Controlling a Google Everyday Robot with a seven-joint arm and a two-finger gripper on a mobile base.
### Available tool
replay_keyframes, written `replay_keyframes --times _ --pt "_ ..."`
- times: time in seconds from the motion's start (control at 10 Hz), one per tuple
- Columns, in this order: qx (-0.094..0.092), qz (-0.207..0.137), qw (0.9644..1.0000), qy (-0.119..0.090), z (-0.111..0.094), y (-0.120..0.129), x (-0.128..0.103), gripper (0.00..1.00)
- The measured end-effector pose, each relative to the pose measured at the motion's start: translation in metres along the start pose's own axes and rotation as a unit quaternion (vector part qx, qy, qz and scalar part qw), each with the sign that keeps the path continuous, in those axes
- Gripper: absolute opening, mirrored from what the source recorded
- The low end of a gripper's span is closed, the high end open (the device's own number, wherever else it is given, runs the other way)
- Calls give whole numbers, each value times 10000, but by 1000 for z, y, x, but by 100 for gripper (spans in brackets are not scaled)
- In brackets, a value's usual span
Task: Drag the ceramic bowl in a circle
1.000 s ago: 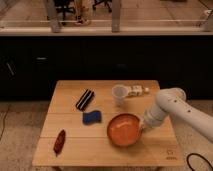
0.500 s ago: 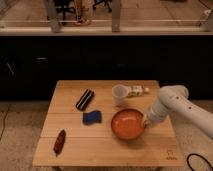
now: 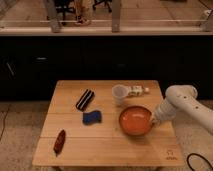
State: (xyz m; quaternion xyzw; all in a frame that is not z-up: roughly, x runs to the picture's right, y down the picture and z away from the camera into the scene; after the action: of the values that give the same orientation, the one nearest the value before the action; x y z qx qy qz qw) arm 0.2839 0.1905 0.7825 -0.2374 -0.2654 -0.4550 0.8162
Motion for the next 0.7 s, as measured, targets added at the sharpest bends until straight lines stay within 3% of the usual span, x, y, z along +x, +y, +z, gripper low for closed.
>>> replay_keyframes --times 0.4,0.7 --pt "-81 141 9998 96 -4 25 4 0" --pt "-102 89 9999 77 -7 41 -9 0"
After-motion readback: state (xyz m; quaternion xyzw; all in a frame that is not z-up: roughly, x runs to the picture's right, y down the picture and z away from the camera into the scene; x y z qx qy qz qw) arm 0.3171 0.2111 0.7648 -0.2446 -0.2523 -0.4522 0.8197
